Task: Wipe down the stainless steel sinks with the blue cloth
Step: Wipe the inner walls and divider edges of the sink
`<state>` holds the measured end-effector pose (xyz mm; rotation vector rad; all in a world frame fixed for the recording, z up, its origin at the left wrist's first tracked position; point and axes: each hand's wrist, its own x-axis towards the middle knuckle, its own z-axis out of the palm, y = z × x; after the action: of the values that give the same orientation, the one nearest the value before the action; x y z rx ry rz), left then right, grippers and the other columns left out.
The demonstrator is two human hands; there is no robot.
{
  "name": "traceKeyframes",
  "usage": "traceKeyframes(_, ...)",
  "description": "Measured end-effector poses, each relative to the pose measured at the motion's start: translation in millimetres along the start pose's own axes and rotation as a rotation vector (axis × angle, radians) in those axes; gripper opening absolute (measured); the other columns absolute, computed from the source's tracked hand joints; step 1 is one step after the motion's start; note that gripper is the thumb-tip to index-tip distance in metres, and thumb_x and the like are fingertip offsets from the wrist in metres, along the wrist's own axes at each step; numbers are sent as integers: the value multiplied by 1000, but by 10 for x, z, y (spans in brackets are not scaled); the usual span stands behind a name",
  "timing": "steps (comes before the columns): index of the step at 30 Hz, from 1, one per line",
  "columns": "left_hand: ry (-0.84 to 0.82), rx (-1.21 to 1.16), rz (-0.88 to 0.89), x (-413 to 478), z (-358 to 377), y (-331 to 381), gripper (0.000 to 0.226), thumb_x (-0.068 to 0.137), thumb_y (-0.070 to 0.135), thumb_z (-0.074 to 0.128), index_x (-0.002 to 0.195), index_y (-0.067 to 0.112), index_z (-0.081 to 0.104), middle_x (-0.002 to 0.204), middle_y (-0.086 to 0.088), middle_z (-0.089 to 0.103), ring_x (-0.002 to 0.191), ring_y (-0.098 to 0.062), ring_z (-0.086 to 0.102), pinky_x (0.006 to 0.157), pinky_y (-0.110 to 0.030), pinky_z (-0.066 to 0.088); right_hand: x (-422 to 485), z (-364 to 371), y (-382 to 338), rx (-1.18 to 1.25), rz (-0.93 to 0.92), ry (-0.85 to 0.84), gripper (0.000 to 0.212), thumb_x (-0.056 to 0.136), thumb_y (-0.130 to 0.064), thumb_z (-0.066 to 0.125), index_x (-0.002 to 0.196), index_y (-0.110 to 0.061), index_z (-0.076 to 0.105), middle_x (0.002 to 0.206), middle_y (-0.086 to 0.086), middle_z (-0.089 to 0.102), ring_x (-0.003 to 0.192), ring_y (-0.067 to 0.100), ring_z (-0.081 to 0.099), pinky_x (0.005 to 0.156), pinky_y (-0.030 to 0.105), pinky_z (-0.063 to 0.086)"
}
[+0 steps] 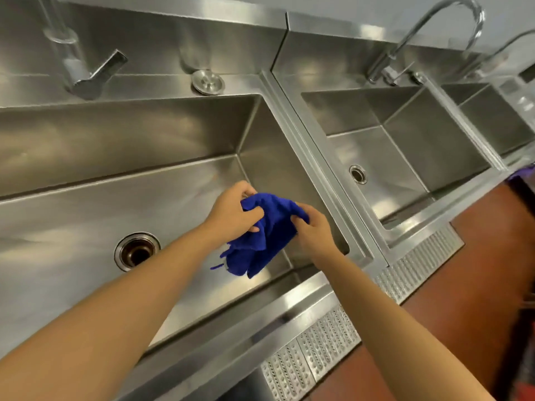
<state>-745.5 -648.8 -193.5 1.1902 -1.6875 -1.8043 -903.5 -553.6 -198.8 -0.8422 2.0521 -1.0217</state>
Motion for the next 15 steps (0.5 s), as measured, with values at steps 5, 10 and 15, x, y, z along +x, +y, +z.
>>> traceKeyframes(5, -162, 81, 89, 102, 318, -149, 21, 80, -3, 52, 84, 17, 58, 85, -7, 67, 77, -29, 67, 74, -48, 57, 46, -416, 117, -253, -30, 102, 34, 88, 8, 46, 106, -12, 66, 95, -3, 64, 85, 6, 59, 71, 2, 41)
traceKeyframes(10, -300, 103, 129, 289, 784, -345, 32, 81, -6, 49, 80, 25, 52, 84, 1, 62, 76, -23, 59, 67, -22, 48, 99, -879, 216, -528, -56, 79, 43, 78, 13, 43, 97, -15, 70, 85, -18, 61, 73, -12, 54, 68, 6, 39)
traceKeyframes(15, -482, 95, 49, 271, 1292, -799, 32, 85, -1, 47, 82, 31, 50, 84, 6, 58, 79, -19, 55, 71, -28, 43, 106, -1217, 726, -1032, -190, -101, 48, 65, -5, 41, 93, -25, 73, 90, -12, 68, 93, 27, 63, 88, 47, 45)
